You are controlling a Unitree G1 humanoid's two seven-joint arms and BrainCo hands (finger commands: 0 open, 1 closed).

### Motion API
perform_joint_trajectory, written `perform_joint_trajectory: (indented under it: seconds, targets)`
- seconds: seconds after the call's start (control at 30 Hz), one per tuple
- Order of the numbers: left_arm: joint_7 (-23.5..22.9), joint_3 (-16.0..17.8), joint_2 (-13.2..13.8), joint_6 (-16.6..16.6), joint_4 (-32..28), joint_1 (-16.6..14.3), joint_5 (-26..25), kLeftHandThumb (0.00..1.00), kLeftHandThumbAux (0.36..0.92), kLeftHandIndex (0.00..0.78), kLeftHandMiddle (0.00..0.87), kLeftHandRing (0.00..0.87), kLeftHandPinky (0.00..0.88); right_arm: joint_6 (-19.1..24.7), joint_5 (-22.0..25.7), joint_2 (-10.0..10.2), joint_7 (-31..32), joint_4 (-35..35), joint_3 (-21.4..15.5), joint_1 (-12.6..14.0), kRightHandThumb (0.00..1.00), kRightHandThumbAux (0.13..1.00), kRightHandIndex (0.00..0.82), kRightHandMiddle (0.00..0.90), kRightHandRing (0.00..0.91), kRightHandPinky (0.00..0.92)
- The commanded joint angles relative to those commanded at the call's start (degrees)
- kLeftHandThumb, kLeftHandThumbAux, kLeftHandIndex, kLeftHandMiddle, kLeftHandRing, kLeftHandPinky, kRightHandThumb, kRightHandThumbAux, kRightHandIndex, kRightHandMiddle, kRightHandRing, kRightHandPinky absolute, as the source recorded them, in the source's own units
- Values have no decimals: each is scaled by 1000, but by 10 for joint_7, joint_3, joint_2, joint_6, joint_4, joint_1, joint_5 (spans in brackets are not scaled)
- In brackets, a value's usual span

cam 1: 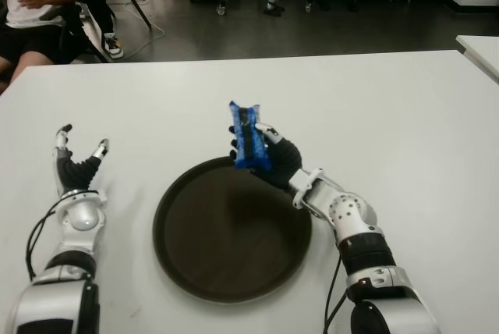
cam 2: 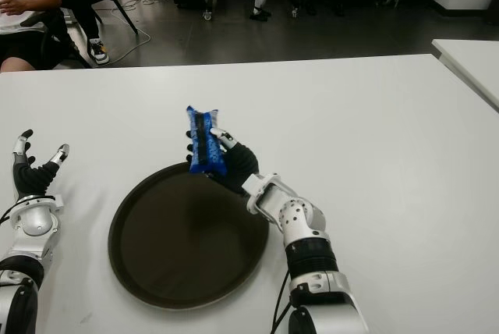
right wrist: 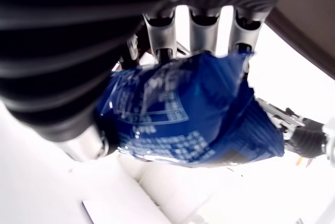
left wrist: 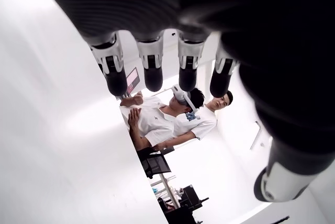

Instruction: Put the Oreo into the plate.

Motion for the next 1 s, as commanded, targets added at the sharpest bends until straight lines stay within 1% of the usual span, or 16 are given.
perform_joint_trajectory:
  seconds: [0.1,0.27,0.3,0.37,0.5,0.7,0.9,1.0]
  targets:
    - [-1,-3,0,1,-1,0,2,0,637,18,10,0,0,7,0,-1,1,2,4,1,848,673,423,539,835,863]
    - [-1,-5,1,1,-1,0,4,0,642,13,6,0,0,15,1,-1,1,3,5,2,848,673,423,543,826,850]
    - [1,-6,2,0,-2,0,6,0,643,14,7,0,0,14,-1,-1,3,4,8,2,848,673,423,543,825,850]
    - [4,-9,3,-1,-3,1,9,0,662,17,13,0,0,11,-6,-2,6,4,11,3,847,674,421,540,824,848]
    - [10,-12,3,-5,-4,2,13,0,676,21,20,0,0,8,-13,-2,6,1,15,5,846,675,419,537,823,845]
    - [14,-10,0,-8,-5,2,11,0,671,19,12,0,0,5,-18,-1,7,3,16,6,845,676,416,533,826,849]
    - [20,-12,1,-9,-6,2,14,0,649,24,12,0,0,-3,-27,-4,24,9,24,6,845,676,414,531,830,852]
    - [24,-13,0,-10,-7,3,15,0,659,22,13,0,0,-9,-35,-4,25,5,28,9,846,675,415,533,830,853]
